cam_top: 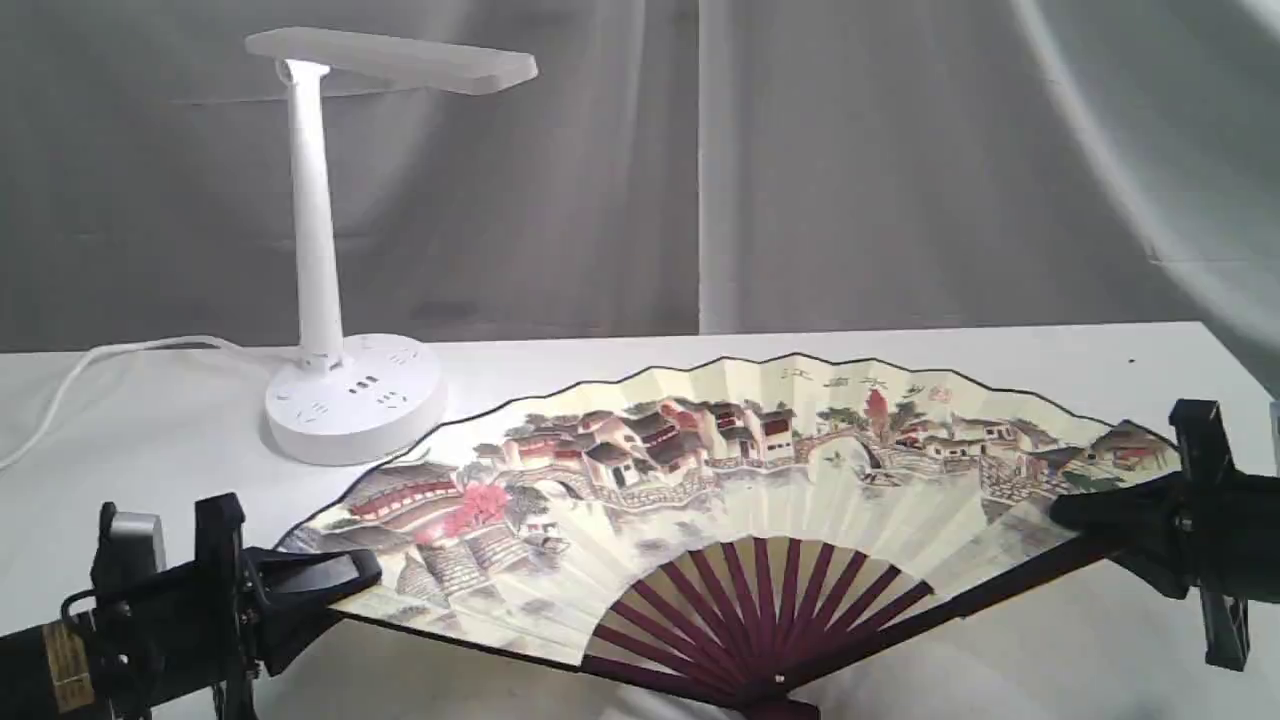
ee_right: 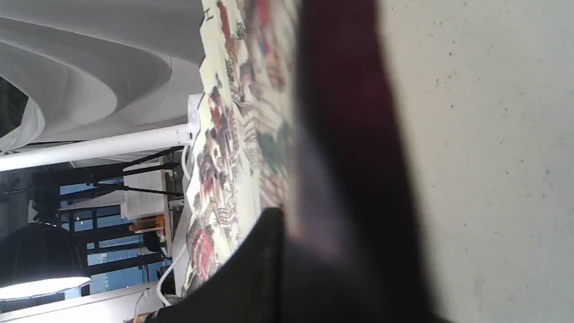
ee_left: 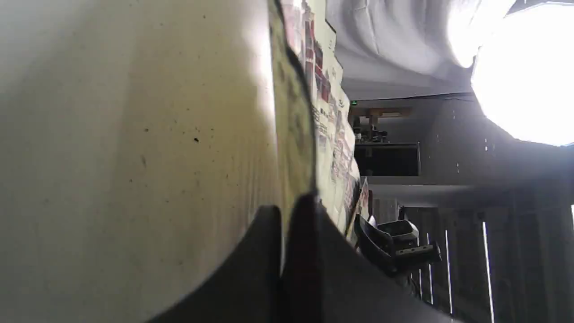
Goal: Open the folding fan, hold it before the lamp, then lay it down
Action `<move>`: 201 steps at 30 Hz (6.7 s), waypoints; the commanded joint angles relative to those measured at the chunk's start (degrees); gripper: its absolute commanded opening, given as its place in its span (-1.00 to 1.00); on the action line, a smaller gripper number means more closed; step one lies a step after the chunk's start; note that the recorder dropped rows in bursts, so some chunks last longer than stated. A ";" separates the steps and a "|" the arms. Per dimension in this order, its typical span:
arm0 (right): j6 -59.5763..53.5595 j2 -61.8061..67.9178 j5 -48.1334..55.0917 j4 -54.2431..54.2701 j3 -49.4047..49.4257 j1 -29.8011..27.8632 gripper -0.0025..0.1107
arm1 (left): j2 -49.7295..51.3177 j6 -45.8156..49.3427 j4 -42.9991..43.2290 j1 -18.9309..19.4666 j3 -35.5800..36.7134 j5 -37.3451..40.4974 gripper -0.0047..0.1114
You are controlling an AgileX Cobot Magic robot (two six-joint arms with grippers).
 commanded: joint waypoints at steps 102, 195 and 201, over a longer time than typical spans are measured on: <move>33.56 -14.75 -13.43 -49.94 -15.83 32.03 -0.96 | -39.77 -16.20 34.12 -14.65 0.22 48.07 -0.92; 67.82 -14.87 -46.85 -99.85 -2.44 32.02 -0.96 | -127.57 83.39 -63.81 -11.52 6.38 122.89 -0.92; 67.57 -20.94 -47.43 -99.85 0.95 32.02 -0.96 | -127.91 84.90 -64.85 -11.52 4.49 125.37 -0.92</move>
